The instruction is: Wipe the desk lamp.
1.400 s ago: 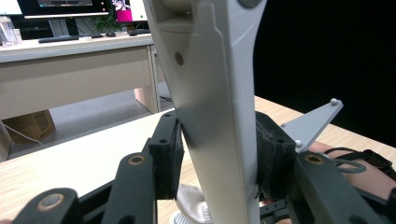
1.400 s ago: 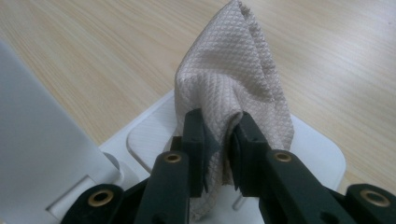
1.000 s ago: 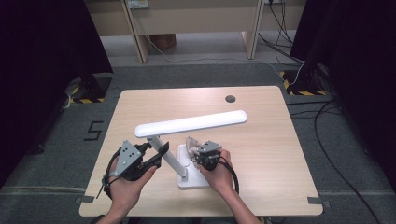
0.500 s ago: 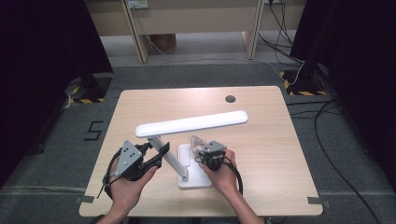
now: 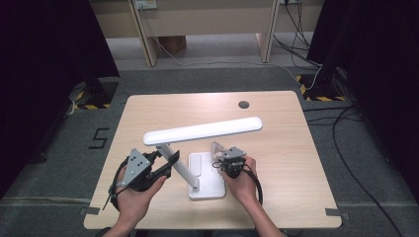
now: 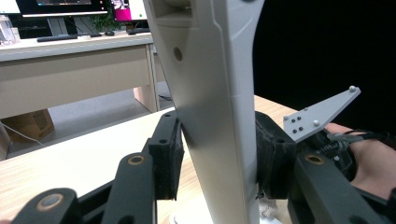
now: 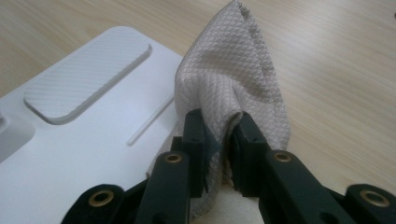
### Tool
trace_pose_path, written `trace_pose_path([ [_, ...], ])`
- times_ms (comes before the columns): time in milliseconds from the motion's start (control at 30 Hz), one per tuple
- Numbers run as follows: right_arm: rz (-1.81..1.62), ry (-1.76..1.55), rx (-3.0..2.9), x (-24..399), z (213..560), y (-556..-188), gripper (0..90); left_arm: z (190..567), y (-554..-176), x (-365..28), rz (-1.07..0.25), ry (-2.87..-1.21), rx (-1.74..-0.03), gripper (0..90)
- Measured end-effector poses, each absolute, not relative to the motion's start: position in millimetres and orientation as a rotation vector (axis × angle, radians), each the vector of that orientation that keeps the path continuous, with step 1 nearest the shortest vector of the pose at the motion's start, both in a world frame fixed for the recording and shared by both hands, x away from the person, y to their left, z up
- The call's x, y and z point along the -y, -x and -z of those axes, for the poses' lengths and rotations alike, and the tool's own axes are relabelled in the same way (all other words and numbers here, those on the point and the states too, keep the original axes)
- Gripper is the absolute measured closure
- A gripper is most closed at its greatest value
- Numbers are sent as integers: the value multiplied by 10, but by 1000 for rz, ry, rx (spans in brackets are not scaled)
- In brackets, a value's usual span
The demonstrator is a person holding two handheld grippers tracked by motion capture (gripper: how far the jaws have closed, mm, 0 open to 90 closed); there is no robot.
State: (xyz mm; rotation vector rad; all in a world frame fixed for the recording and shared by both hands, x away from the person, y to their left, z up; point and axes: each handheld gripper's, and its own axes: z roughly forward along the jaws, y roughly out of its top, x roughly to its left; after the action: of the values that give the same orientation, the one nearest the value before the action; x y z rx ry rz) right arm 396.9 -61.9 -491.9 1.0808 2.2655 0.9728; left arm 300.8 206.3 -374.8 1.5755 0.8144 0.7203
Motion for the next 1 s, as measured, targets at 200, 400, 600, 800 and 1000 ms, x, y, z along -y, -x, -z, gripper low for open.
trace_pose_path([
  [200, -1046, -1095, -2233, 586, 4798, -4058, 776, 3749, -3011, -2057, -718, -1576, -816, 564],
  [400, -1125, -1003, -2268, 287, 4663, -4158, 775, 3749, -3013, -2060, -714, -1576, -817, 564],
  [600, -1134, -937, -2354, -44, 4714, -4190, 775, 3751, -3013, -2062, -712, -1576, -816, 564],
  [800, -1074, -886, -2412, -228, 4844, -4213, 775, 3750, -3011, -2063, -712, -1577, -817, 564],
  [1000, -1021, -903, -2383, -158, 4840, -4214, 775, 3748, -3010, -2066, -711, -1576, -817, 565],
])
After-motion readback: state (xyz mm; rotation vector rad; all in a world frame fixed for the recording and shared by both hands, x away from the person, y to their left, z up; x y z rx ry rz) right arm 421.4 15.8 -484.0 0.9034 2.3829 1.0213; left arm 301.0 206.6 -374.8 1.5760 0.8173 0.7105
